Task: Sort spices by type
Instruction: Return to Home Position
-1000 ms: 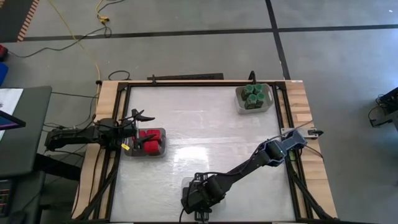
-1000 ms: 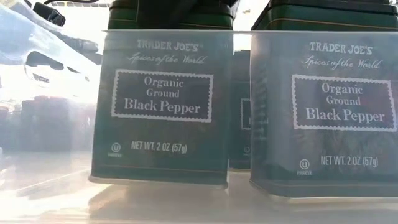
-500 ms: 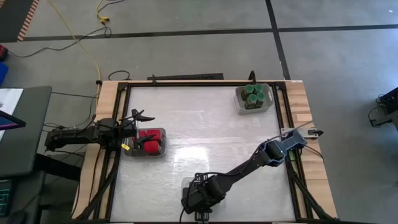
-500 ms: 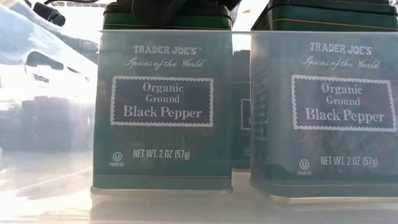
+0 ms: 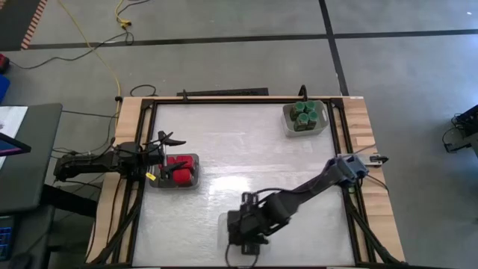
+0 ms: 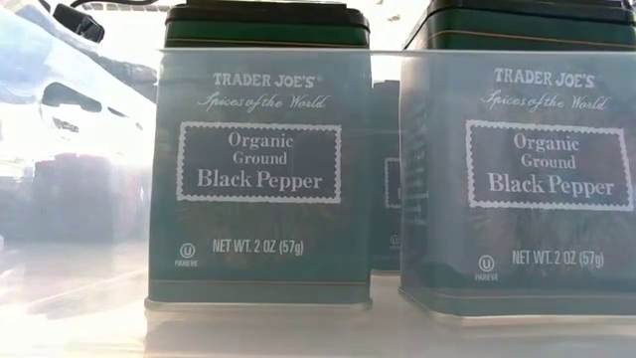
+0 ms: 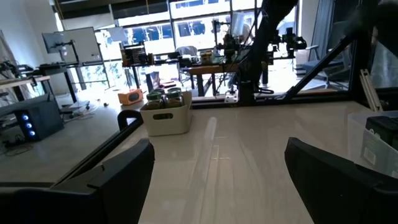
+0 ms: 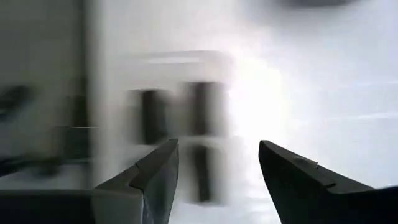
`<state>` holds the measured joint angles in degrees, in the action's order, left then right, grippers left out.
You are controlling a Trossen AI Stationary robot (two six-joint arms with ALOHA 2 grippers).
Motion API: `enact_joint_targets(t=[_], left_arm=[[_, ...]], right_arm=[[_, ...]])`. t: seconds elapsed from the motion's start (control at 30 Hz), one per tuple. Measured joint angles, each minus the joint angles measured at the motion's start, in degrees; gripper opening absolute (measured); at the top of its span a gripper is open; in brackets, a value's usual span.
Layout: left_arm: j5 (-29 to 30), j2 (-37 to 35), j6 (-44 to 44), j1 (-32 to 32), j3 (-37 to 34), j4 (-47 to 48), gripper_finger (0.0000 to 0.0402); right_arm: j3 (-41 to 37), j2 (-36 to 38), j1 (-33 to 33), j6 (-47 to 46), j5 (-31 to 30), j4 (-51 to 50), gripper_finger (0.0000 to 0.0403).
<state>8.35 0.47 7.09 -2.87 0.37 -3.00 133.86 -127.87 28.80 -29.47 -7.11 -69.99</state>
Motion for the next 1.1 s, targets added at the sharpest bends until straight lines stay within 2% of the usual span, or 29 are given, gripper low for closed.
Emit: enact_joint_targets(t=[0.13, 0.17, 0.4, 0.5, 0.57, 0.67, 0.93, 1.1], left_arm=[[0.01, 0.00, 0.00, 0.00, 0.01, 0.01, 0.0347], [-0.01, 0.02, 0.00, 0.00, 0.00, 0.01, 0.0347], [-0.01, 0.02, 0.00, 0.00, -0.01, 0.01, 0.0347], [-0.01, 0.02, 0.00, 0.00, -0.01, 0.01, 0.0347], [-0.01, 0.01, 0.00, 0.00, 0.00, 0.01, 0.0347], [0.01, 0.01, 0.00, 0.00, -0.01, 0.01, 0.0347], [-0.01, 0.02, 0.00, 0.00, 0.01, 0.01, 0.0347], [0.01, 0.01, 0.00, 0.00, 0.01, 0.01, 0.0347]], right_arm=[[-0.15, 3.78, 1.72, 0.00, -15.78, -10.17, 0.0249], [-0.18, 4.43, 2.01, 0.19, -17.65, -12.06, 0.0249], [-0.33, 7.38, 2.18, 1.17, -22.87, -20.44, 0.0249], [-4.62, 9.68, 1.81, 2.59, -23.43, -18.66, 0.0249], [-10.83, 12.81, 1.87, 2.14, -23.63, -17.61, 0.0249], [-24.40, 20.01, 1.89, 0.48, -23.69, -10.88, 0.0249], [-66.00, 46.03, -0.19, -0.65, -20.77, 22.50, 0.0249], [-85.72, 61.03, -5.15, -0.49, -19.70, 36.55, 0.0249]])
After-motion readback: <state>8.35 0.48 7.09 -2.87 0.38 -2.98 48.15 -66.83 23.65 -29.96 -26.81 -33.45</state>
